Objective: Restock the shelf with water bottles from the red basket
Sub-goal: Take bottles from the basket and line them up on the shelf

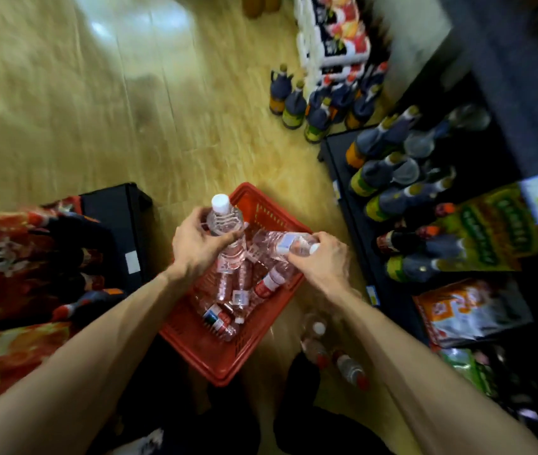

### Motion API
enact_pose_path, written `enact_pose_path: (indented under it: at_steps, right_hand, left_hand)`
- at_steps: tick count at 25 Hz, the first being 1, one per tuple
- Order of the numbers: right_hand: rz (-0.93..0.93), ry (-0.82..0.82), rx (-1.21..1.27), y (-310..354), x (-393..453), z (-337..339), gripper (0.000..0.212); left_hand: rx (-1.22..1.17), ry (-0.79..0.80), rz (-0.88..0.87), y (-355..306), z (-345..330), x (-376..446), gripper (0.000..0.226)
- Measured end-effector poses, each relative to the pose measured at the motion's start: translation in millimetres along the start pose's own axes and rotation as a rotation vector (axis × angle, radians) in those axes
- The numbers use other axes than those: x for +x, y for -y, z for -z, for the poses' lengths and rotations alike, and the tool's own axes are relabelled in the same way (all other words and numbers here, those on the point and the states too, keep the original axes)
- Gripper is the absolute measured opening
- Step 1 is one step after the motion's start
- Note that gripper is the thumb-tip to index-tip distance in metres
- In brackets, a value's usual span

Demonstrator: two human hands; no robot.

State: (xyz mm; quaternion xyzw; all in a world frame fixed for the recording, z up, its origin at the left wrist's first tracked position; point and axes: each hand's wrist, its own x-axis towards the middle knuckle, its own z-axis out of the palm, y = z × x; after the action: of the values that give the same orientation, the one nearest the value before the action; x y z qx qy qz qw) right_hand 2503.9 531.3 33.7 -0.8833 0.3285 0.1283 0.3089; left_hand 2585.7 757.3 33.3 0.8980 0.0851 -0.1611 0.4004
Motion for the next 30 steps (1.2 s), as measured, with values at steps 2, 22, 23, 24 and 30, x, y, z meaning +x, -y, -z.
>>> enact_pose_path:
  at_steps: [2, 22, 23, 24, 30]
  right_hand:
    - [0.005, 0.000, -0.011, 24.9, -24.8, 61.6, 0.068]
    - [0.001, -0.374, 0.646, 107.5, -127.6, 418.7, 0.031]
    - [0.025, -0.381, 0.662, 110.0, -134.2, 436.4, 0.028]
    - [0.041, -0.399, 0.673, 112.8, -141.9, 452.4, 0.028]
    - [0.155, -0.553, 0.688, 134.8, -187.3, 554.1, 0.070]
  left_hand:
    - [0.010, 0.054, -0.069, -57.0, 27.3, -23.8, 0.071]
    - [-0.235, 0.285, -0.540, -414.0, 151.1, -149.8, 0.053]
    - [-0.238, 0.291, -0.577, -429.9, 156.6, -154.4, 0.050]
    - [-0.238, 0.289, -0.607, -445.2, 162.3, -158.8, 0.048]
    - [-0.227, 0.181, -0.829, -548.5, 198.3, -198.2, 0.058]
